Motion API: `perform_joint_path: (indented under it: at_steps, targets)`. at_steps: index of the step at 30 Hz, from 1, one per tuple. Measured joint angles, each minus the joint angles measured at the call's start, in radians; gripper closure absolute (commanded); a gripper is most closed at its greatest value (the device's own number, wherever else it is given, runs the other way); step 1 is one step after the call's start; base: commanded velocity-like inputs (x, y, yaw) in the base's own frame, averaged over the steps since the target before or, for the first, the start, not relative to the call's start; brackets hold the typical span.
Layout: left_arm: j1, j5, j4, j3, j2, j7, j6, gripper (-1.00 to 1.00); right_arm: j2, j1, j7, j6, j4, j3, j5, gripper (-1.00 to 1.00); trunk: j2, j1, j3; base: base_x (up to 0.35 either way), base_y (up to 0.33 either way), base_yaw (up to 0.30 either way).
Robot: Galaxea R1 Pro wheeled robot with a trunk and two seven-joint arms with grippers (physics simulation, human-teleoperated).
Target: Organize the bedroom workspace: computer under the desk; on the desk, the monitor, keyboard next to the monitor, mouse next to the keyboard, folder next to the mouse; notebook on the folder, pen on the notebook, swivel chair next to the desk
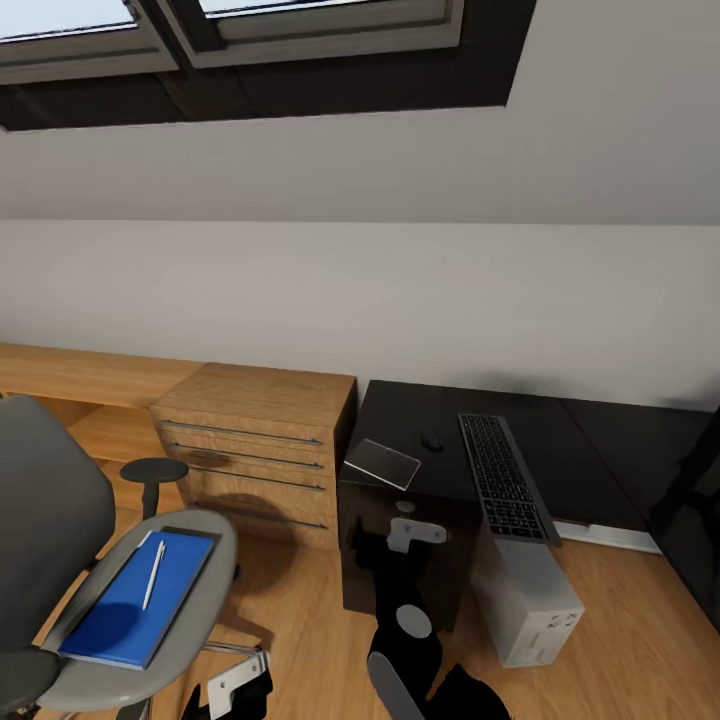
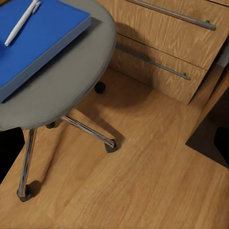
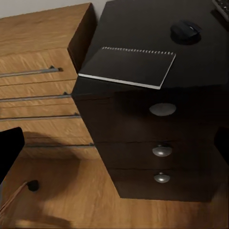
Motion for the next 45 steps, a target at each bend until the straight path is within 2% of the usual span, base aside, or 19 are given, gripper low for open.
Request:
perform_joint_path:
  at_steps: [3,5,7,9,12,13,16,19,20,22,23,25,27,29,32,33,38,41,45]
  targets:
    - [0.000,0.000,-0.001,0.000,0.000,0.003,0.000,-1.00,0.024,-0.045,0.031,0.000,0.076,0.000,0.033,-1.00,0.000,0.000,0.000,0.000,0.000,0.000]
    - [0.000,0.000,-0.001,-0.001,0.000,0.004,0.000,-1.00,0.047,-0.131,0.078,-0.001,0.188,-0.003,0.059,-1.00,0.000,0.000,0.000,0.000,0.000,0.000]
    - [0.000,0.000,-0.001,-0.001,0.000,0.005,0.000,-1.00,0.048,-0.205,0.113,-0.008,0.275,-0.006,0.069,-1.00,0.000,0.000,0.000,0.000,0.000,0.000]
    - [0.000,0.000,-0.001,-0.001,-0.001,0.005,0.000,-1.00,0.048,-0.325,0.164,-0.038,0.430,-0.008,0.075,-1.00,0.000,0.000,0.000,0.000,0.000,0.000]
    - [0.000,0.000,-0.001,-0.002,-0.001,0.004,0.000,-1.00,0.048,-0.468,0.215,-0.134,0.661,-0.018,0.069,-1.00,0.000,0.000,0.000,0.000,0.000,0.000]
    - [0.000,0.000,-0.001,-0.002,-0.001,0.004,0.000,-1.00,0.048,-0.548,0.239,-0.259,0.825,-0.035,0.045,-1.00,0.000,0.000,0.000,0.000,0.000,0.000]
    - [0.000,0.000,-0.001,-0.003,-0.002,0.005,0.000,-1.00,0.048,-0.592,0.248,-0.381,0.935,-0.044,-0.016,-1.00,0.000,0.000,0.000,0.000,0.000,0.000]
    - [0.000,-0.001,0.002,-0.003,-0.002,0.006,0.000,-1.00,0.048,-0.605,0.253,-0.438,0.984,-0.054,-0.084,-1.00,0.000,0.000,0.000,0.000,0.000,0.000]
    - [0.000,0.000,0.007,-0.002,-0.002,0.007,-0.001,-1.00,0.048,-0.610,0.255,-0.461,1.013,-0.063,-0.135,-1.00,0.000,0.000,0.000,0.000,0.000,0.000]
    - [0.000,0.000,0.016,-0.003,-0.002,0.008,-0.001,-1.00,0.048,-0.613,0.258,-0.478,1.043,-0.072,-0.188,-1.00,0.000,0.000,0.000,0.000,0.000,0.000]
    - [0.000,0.000,0.033,-0.004,-0.004,0.008,-0.002,-1.00,0.048,-0.616,0.261,-0.504,1.085,-0.084,-0.259,-1.00,0.000,0.000,0.000,0.000,0.000,0.000]
    - [0.000,0.000,0.037,-0.006,-0.005,0.005,0.003,-1.00,0.048,-0.617,0.262,-0.517,1.103,-0.085,-0.286,-1.00,0.000,0.000,0.000,0.000,0.000,0.000]
    - [-0.001,0.002,-0.013,-0.008,-0.014,0.000,0.032,-1.00,0.048,-0.618,0.265,-0.521,1.114,-0.087,-0.301,-1.00,0.000,0.000,0.000,0.000,0.000,0.000]
    - [-0.002,0.004,-0.069,-0.009,-0.020,-0.002,0.085,-1.00,0.048,-0.618,0.269,-0.520,1.116,-0.087,-0.305,-1.00,0.000,0.000,0.000,0.000,0.000,0.000]
    - [-0.003,0.011,-0.171,-0.010,-0.027,-0.006,0.222,-1.00,0.048,-0.618,0.277,-0.512,1.118,-0.088,-0.309,-1.00,0.000,0.000,0.000,0.000,0.000,0.000]
    - [-0.003,0.015,-0.243,-0.011,-0.028,-0.008,0.346,-1.00,0.048,-0.618,0.284,-0.499,1.117,-0.088,-0.311,-1.00,0.000,0.000,0.000,0.000,0.000,0.000]
    - [-0.005,0.041,-0.382,-0.010,-0.028,-0.018,0.659,-1.00,0.048,-0.618,0.316,-0.433,1.115,-0.090,-0.315,-1.00,0.000,0.000,0.000,0.000,0.000,0.000]
    - [-0.005,0.068,-0.417,-0.009,-0.028,-0.022,0.754,-1.00,0.048,-0.618,0.347,-0.386,1.113,-0.091,-0.316,-1.00,0.000,0.000,0.000,0.000,0.000,0.000]
    - [-0.005,0.088,-0.440,-0.007,-0.026,-0.025,0.804,-1.00,0.048,-0.618,0.397,-0.335,1.112,-0.092,-0.318,-1.00,0.000,0.000,0.000,0.000,0.000,0.000]
